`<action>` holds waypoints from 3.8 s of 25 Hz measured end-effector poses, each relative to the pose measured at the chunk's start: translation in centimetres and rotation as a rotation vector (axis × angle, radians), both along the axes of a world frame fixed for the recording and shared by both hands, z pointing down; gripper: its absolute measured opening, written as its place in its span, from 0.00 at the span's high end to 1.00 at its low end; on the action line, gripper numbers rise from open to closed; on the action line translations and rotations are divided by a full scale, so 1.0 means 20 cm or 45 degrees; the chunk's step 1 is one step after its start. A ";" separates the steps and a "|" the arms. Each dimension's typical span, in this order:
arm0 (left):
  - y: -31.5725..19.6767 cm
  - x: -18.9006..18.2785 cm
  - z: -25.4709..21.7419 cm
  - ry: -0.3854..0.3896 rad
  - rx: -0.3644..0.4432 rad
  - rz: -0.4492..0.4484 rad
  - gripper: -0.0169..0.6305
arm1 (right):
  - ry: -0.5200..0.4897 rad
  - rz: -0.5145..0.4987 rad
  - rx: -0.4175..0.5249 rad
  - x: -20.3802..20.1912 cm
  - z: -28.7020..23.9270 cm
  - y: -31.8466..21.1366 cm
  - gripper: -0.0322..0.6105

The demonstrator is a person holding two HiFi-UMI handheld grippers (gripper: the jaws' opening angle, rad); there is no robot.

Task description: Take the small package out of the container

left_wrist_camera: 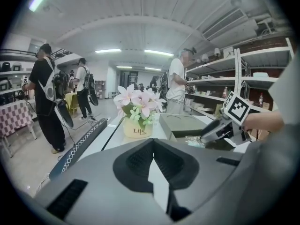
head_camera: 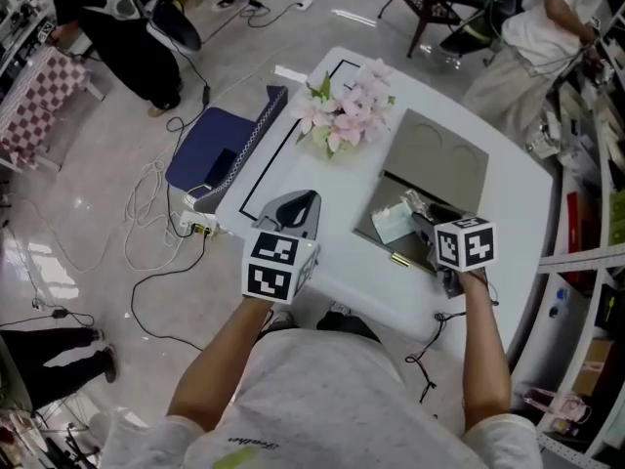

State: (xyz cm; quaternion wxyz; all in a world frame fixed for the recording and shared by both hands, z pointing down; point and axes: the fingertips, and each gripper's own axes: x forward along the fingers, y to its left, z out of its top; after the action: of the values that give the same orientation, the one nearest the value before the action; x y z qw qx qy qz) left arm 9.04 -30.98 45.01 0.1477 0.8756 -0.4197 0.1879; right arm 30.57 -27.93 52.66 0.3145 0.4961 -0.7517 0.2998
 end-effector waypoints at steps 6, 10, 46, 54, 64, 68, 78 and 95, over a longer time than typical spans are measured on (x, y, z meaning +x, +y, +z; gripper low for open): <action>-0.04 -0.05 0.03 -0.013 -0.017 -0.051 0.97 | 0.026 0.007 -0.061 0.04 0.07 -0.03 0.63; -0.05 -0.07 0.06 -0.014 -0.031 -0.070 0.97 | 0.015 -0.020 -0.094 0.01 0.10 -0.05 0.64; 0.08 -0.34 -0.16 0.052 0.075 -0.034 0.97 | -0.017 0.060 0.234 -0.24 -0.43 0.17 0.94; 0.10 -0.50 -0.23 0.081 0.111 -0.049 0.97 | -0.023 0.063 0.387 -0.43 -0.65 0.18 0.94; 0.18 -0.76 -0.29 0.079 0.150 -0.098 0.97 | -0.125 0.045 0.562 -0.79 -0.84 0.19 0.94; 0.22 -0.89 -0.32 0.067 0.163 -0.132 0.97 | -0.179 0.043 0.631 -0.94 -0.89 0.20 0.94; 0.32 -1.19 -0.35 0.048 0.193 -0.214 0.97 | -0.277 0.015 0.719 -1.29 -0.89 0.27 0.94; 0.38 -1.25 -0.29 0.041 0.172 -0.215 0.97 | -0.285 -0.001 0.725 -1.38 -0.83 0.33 0.94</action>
State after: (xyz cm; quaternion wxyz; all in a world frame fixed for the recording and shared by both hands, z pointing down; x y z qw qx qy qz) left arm -15.87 -23.45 39.13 0.1104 0.8480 -0.5013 0.1317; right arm 2.99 -21.41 36.02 0.0783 0.5280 -0.8356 0.1298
